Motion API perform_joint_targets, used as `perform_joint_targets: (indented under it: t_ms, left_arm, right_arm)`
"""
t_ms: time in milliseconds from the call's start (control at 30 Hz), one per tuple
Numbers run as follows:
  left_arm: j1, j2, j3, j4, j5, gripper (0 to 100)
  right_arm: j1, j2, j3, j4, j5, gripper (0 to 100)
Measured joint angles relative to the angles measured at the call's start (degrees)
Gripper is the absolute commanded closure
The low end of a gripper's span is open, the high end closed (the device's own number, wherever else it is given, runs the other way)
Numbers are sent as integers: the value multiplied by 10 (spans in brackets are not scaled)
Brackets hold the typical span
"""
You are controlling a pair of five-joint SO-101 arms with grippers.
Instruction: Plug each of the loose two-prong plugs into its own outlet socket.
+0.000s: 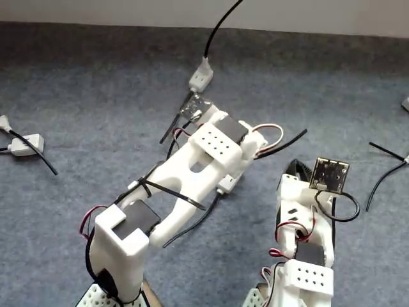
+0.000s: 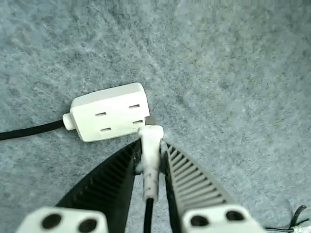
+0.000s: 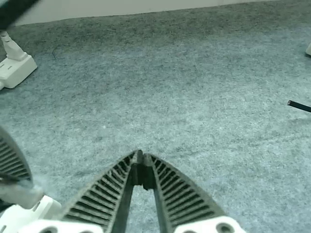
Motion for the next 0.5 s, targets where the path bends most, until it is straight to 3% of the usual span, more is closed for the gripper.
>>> perform_joint_targets:
  t_ms: [500]
  left_arm:
    - [-15, 0, 18, -2, 26, 993]
  right_arm:
    - [0, 0, 0, 0, 0, 992]
